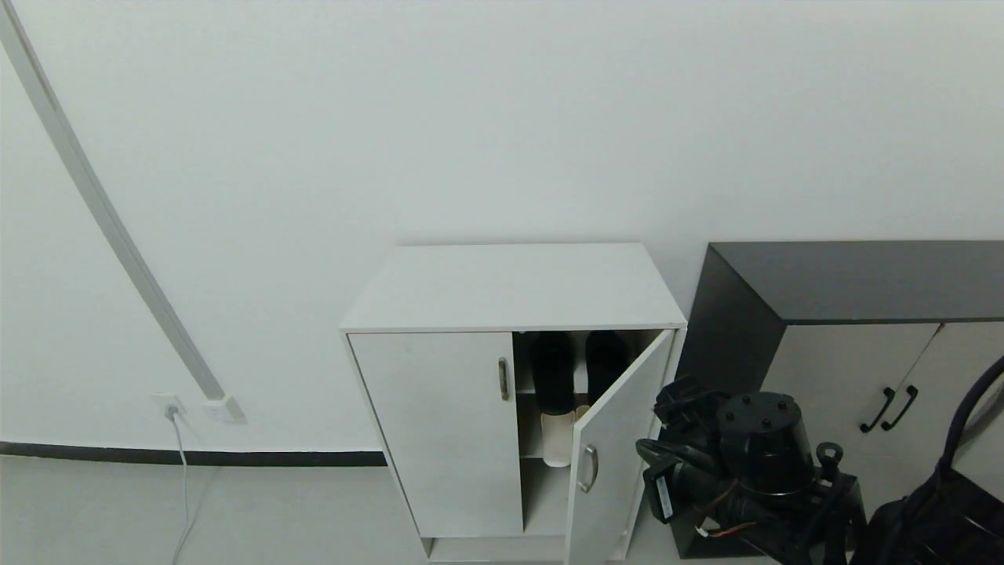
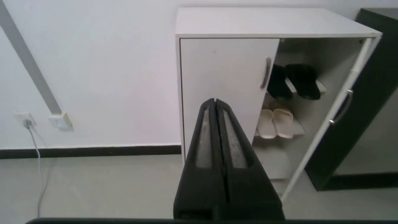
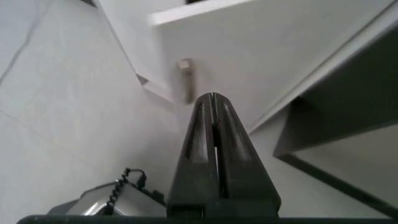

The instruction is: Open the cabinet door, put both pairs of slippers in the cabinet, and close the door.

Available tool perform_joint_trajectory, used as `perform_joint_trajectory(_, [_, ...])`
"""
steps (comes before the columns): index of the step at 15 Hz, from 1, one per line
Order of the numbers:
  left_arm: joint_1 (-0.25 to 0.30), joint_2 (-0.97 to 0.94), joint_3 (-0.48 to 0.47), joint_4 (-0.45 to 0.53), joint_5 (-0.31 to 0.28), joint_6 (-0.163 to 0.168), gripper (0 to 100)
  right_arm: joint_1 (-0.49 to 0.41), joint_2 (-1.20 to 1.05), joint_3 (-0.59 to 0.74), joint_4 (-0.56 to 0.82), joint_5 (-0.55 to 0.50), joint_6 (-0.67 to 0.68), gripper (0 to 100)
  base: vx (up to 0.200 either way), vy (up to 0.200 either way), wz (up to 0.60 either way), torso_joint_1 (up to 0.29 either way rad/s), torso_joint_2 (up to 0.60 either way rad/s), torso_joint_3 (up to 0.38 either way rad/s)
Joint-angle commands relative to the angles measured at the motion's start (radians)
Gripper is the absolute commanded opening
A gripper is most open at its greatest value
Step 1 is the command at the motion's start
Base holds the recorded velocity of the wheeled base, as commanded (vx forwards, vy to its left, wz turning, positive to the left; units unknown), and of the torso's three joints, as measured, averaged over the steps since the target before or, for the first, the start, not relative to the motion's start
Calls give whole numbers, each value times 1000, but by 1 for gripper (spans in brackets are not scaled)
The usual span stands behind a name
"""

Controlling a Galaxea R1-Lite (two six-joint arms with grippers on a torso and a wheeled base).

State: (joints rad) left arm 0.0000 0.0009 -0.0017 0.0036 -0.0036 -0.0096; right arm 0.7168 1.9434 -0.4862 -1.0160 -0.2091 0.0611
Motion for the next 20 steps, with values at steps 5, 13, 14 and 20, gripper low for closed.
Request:
perform_joint_trajectory(5, [0, 1, 0, -1, 2, -3, 0, 1, 92, -38, -1, 1, 13, 0, 0, 0, 0, 0, 0, 0])
perform_joint_trajectory(13, [0, 1, 0, -1, 4, -3, 0, -28, 256, -250, 2, 1, 13, 0, 0, 0, 0, 0, 0, 0])
perform_joint_trajectory(14, [0, 1, 0, -1, 4, -3, 0, -34, 273, -278, 2, 1, 13, 0, 0, 0, 0, 0, 0, 0])
perform_joint_trajectory(20, [0, 1, 0, -1, 4, -3, 0, -62, 364, -417, -1, -7, 5, 0, 0, 0, 0, 0, 0, 0])
